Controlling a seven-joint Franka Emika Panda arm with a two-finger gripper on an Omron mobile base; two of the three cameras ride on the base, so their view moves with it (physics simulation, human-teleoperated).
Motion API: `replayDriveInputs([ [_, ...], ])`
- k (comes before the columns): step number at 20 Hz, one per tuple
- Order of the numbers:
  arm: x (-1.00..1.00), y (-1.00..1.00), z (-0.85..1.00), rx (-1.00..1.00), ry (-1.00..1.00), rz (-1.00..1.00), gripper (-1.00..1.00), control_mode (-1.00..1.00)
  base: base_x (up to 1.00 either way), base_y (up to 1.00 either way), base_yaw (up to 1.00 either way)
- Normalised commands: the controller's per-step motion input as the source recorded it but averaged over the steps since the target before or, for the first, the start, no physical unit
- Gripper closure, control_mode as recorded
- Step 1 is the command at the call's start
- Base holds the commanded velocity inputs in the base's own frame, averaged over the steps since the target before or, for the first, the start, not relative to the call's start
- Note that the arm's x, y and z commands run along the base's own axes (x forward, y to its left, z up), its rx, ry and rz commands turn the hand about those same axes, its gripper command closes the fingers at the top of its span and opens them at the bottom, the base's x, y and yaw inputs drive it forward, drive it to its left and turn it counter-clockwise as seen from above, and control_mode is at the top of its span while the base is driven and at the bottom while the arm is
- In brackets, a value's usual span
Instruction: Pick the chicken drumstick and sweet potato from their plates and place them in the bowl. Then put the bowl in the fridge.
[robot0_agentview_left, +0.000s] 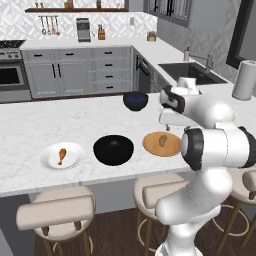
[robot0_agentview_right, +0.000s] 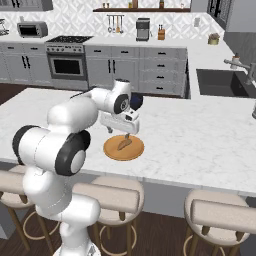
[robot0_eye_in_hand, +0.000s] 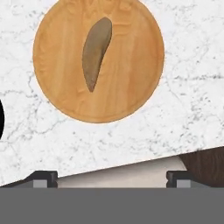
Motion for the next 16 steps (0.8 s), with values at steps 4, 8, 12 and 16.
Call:
replayDriveInputs([
  [4,0.78,0.00,-0.49,0.00,0.13,-0.11,-1.00,-1.00,0.00,0.00,0.00],
  [8,0.66,0.00,-0.56,0.00,0.08,-0.06,-1.00,-1.00,0.00,0.00,0.00],
  [12,0.48,0.00,-0.52,0.00,0.03,-0.03,-1.00,-1.00,0.00,0.00,0.00],
  [16,0.26,0.04,-0.51,0.00,0.01,-0.01,-1.00,-1.00,0.00,0.00,0.00],
])
